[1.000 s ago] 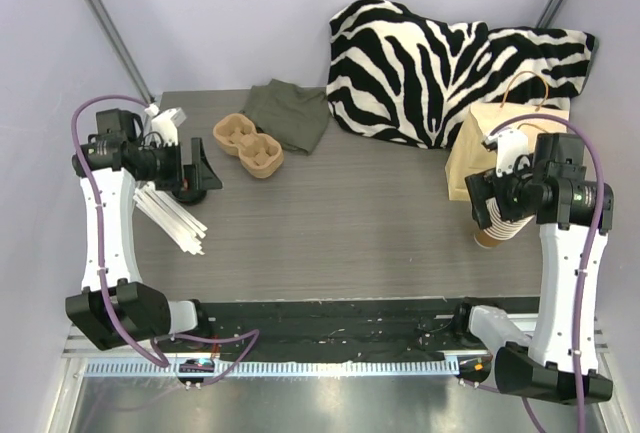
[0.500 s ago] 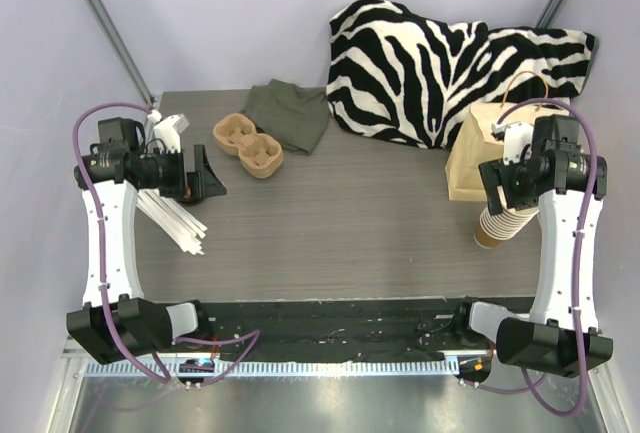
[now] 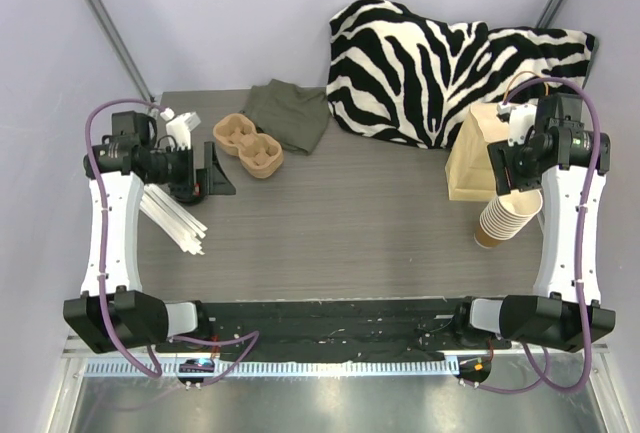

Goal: Pack the takeout coffee

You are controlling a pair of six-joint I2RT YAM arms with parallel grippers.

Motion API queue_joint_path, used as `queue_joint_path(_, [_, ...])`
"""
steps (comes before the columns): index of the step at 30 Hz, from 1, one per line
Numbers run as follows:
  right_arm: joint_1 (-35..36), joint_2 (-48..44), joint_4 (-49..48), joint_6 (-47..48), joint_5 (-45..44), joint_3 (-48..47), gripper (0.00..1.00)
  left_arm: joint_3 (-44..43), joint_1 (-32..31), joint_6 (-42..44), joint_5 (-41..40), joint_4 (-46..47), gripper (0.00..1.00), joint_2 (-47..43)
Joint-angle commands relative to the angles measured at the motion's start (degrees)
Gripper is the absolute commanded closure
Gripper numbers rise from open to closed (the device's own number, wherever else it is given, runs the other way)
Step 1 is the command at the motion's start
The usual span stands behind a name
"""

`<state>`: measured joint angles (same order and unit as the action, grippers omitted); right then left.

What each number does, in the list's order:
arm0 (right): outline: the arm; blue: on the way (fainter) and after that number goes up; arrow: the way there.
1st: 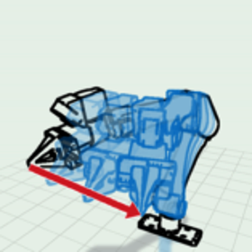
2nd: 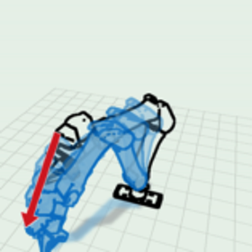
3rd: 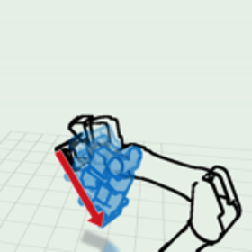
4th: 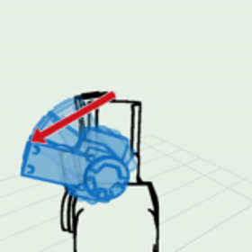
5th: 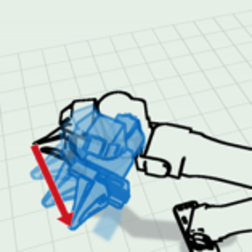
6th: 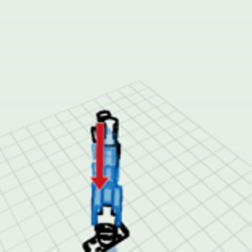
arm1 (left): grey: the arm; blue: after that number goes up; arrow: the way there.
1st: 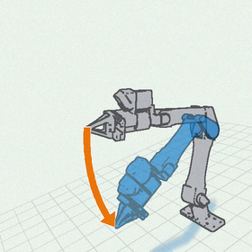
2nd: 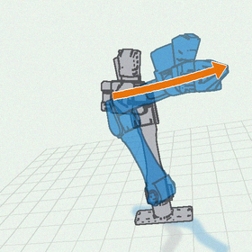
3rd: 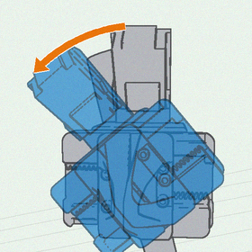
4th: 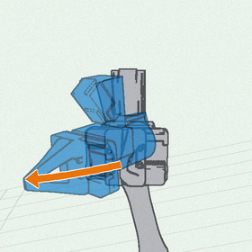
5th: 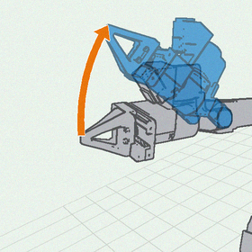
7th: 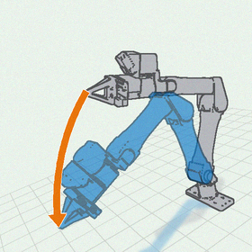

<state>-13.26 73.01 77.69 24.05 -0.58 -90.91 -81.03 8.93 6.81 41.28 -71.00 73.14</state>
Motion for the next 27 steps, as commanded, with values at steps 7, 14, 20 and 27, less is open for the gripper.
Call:
queue_joint_path(7, [-0.37, 1.61, 0.97, 0.99, -1.62, -1.37, 0.45, -7.12, -0.67, -1.89, 1.18, -3.62, 0.00, 2.88])
queue_joint_path(14, [-0.28, 3.45, 1.32, 2.66, -0.30, -0.05, 0.52, -6.24, -1.11, -1.54, -1.46, -4.23, 0.00, 1.91])
queue_joint_path(20, [-0.37, 3.98, 0.88, 3.89, -0.12, 2.67, 0.56, -7.12, -1.19, -1.01, -2.43, -4.93, 0.00, 2.62])
queue_joint_path(27, [-0.28, 3.80, 0.27, 4.25, 1.55, 4.52, 0.76, -8.09, -1.28, -0.74, -2.69, -5.20, 0.00, 3.32])
